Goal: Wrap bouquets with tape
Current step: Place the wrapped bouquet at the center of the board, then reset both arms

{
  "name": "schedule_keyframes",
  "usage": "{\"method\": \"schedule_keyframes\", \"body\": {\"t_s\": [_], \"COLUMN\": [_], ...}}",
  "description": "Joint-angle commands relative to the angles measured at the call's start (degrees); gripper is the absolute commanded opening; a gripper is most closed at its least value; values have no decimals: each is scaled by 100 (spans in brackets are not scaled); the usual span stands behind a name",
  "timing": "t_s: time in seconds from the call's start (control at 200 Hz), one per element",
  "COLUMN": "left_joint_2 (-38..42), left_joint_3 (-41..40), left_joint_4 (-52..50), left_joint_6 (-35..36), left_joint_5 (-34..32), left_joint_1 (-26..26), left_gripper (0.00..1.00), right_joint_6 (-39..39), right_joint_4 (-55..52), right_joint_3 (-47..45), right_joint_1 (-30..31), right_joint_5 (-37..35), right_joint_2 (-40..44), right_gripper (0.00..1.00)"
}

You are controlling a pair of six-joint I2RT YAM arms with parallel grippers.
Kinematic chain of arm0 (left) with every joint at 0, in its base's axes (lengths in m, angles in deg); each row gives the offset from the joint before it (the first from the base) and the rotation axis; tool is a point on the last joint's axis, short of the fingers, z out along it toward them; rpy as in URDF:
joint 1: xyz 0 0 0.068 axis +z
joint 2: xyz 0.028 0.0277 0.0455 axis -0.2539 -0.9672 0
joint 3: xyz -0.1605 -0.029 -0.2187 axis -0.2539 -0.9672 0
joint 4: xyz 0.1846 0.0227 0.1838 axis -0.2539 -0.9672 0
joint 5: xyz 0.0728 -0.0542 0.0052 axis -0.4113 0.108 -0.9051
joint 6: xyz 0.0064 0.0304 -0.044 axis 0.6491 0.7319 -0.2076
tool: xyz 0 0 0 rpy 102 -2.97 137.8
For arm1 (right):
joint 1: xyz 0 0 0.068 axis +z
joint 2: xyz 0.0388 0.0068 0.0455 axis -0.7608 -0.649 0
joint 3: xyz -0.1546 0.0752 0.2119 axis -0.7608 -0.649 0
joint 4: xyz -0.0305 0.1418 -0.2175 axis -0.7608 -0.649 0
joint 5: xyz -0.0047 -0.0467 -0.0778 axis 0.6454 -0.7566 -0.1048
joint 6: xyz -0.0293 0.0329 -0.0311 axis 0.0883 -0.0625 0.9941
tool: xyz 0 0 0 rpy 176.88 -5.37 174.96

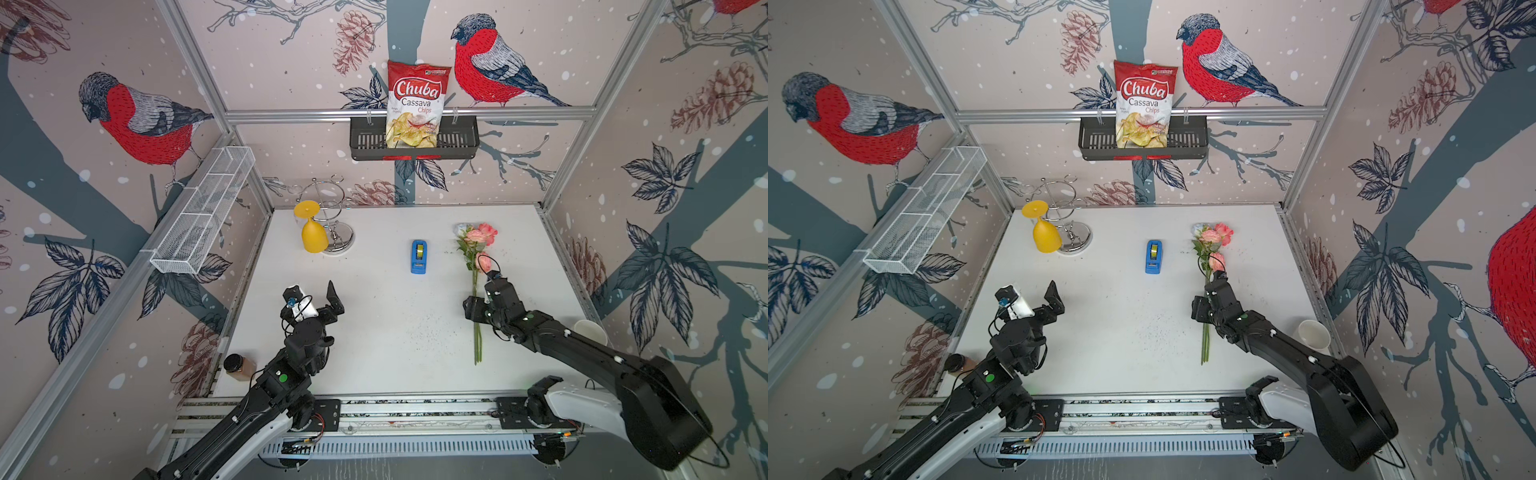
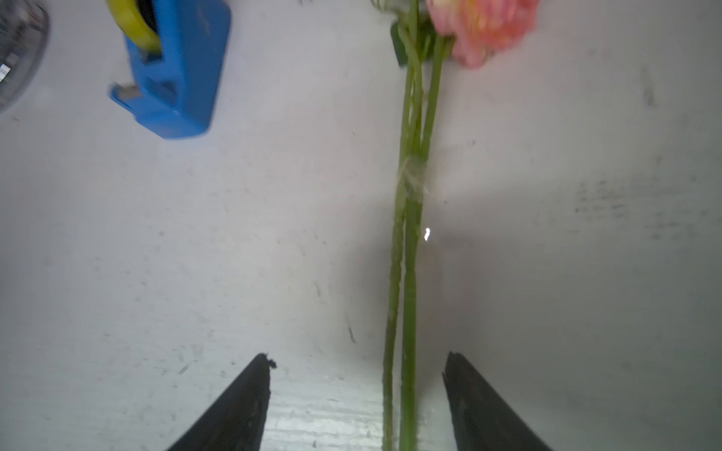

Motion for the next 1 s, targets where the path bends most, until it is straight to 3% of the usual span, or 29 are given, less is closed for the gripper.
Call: {"method": "schedule_keyframes", "body": {"t_s": [0.0, 0.07, 0.12, 0.275, 0.39, 0.585, 0.68, 0.751, 0.841, 0.996], "left_joint_2": [-223, -508, -714, -1734, -2672, -4355, -4756, -4862, -5064, -5239], "left_joint_3": [-183, -412, -530, -605, -931, -467, -261, -201, -354, -114], "left_joint_4": [1365, 2230, 2645, 3089, 4344, 4740, 4952, 5030, 5759, 5535], "left_joint_6": [1065, 1640, 1983, 1353, 1770, 1703, 1743, 1568, 1462, 1514], "left_joint_5": [-588, -555, -102, 851, 1230, 1330, 1430, 1966, 2618, 2933], "left_joint_1": [37, 150, 346, 1499, 1819, 2403, 2536, 2769, 3067, 3266], "left_gripper": [97, 97, 97, 97, 97, 97, 97, 97, 96, 97], "right_joint_6": [112, 312, 641, 2278, 2873, 2910, 2778, 2700, 2886, 3175], "right_joint_4": [-32, 453, 1132, 3537, 4172, 5405, 6209, 6642, 6304, 7229], "right_joint_3": [157, 41, -236, -1206, -1370, -1539, -1688, -1705, -1363, -1556], "right_joint_1": [3, -4, -20, -137, -744, -1621, -1821, -1977, -2035, -2263], "right_joint_5": [-483, -980, -1391, -2415, -2475, -1872, -1544, -1363, -1238, -784], "right_joint_2": [878, 1589, 2050, 2604, 1776, -71, -731, -1232, -1526, -1947], "right_gripper": [78, 88, 99, 100, 100, 100, 100, 100, 100, 100]}}
